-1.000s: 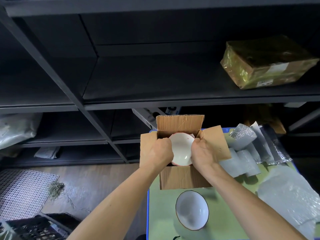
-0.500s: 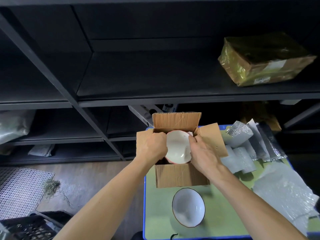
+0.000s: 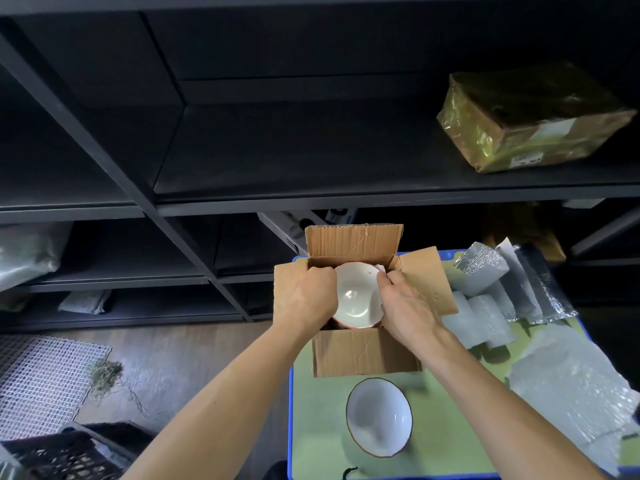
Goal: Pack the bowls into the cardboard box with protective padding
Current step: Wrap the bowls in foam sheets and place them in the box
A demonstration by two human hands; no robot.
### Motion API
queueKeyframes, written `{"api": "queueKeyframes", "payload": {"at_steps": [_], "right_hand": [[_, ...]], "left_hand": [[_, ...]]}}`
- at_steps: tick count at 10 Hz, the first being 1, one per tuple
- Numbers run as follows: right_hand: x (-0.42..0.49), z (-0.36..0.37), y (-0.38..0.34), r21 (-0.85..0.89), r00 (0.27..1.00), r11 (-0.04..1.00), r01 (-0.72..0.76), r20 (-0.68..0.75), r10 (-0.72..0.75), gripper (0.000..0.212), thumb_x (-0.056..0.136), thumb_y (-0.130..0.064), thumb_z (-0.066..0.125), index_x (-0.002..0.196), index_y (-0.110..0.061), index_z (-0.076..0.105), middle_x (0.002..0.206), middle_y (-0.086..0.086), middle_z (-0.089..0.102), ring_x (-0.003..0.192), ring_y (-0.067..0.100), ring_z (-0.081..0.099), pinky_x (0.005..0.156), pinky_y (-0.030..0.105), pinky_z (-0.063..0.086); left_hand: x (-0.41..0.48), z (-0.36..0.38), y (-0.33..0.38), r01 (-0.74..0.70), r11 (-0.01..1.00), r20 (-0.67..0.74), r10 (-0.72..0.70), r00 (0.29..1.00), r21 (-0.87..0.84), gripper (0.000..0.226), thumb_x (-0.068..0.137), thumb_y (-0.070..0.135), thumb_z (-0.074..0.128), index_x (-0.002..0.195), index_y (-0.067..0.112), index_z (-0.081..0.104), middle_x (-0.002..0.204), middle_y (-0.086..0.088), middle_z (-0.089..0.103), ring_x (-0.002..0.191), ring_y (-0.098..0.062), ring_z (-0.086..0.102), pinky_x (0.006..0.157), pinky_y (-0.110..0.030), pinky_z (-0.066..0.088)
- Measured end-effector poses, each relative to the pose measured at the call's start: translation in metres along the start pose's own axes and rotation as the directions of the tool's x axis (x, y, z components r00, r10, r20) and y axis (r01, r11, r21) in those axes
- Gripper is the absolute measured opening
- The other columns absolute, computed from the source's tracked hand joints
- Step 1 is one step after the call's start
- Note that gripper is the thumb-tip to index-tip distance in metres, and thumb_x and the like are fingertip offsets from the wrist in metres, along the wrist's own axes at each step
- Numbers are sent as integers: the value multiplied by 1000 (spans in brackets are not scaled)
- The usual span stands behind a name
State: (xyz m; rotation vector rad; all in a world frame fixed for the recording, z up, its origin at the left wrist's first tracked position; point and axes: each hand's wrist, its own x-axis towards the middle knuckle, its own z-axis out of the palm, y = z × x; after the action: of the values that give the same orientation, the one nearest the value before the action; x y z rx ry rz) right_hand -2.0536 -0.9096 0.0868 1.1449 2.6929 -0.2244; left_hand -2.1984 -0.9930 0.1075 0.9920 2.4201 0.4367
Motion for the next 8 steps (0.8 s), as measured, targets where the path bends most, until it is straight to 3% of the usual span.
{"api": "queueKeyframes", "payload": {"at_steps": [1, 2, 3, 5, 7, 8], "right_hand": [[2, 2, 0, 29, 1000, 1000, 10, 3, -10, 66, 92, 0, 49, 153, -7, 24, 137, 10, 41, 109, 31, 58, 72, 34, 38], [-3, 5, 1, 42, 1000, 999, 28, -5, -28, 67, 94, -1, 46, 156, -7, 18, 136, 10, 42, 108, 31, 58, 71, 35, 39], [1, 2, 1, 45, 1000, 999, 21, 5, -21, 66, 94, 0, 46, 154, -6, 22, 137, 11, 41, 112, 32, 56, 80, 37, 45], [-1, 5, 0, 72, 1000, 997, 15, -3, -15, 66, 95, 0, 48, 154, -6, 21, 139, 11, 41, 116, 30, 55, 86, 36, 47], [0, 4, -2, 68, 1000, 998, 12, 8, -12, 63, 94, 0, 50, 152, -6, 24, 138, 11, 42, 118, 29, 52, 88, 36, 46], [-5, 5, -2, 96, 1000, 995, 5, -12, -4, 54, 95, 0, 46, 146, -7, 33, 136, 10, 44, 117, 30, 52, 85, 37, 46]], "left_hand": [[3, 9, -5, 148, 963, -27, -158, 987, -226, 26, 92, 11, 51, 69, 17, 40, 65, -2, 39, 60, -18, 45, 42, -21, 26], [1, 21, -12, 237, 922, -88, -275, 957, -304, 7, 81, 23, 54, 77, 20, 58, 67, 0, 56, 55, -14, 52, 36, -17, 31], [-2, 19, -9, 239, 872, -74, -297, 952, -428, 8, 79, 25, 54, 81, 20, 61, 70, 1, 58, 56, -14, 53, 33, -15, 29], [-6, 10, -4, 291, 806, -27, -354, 935, -516, 12, 77, 26, 53, 81, 18, 62, 72, -5, 63, 56, -18, 59, 38, -21, 39], [-11, 11, -6, 219, 879, -93, -283, 955, -424, 10, 78, 24, 55, 80, 17, 62, 71, -2, 61, 57, -16, 56, 37, -19, 34], [-11, 12, -9, 123, 966, -49, -138, 989, -227, 17, 90, 17, 55, 73, 17, 51, 70, -1, 49, 66, -15, 52, 46, -16, 37]]}}
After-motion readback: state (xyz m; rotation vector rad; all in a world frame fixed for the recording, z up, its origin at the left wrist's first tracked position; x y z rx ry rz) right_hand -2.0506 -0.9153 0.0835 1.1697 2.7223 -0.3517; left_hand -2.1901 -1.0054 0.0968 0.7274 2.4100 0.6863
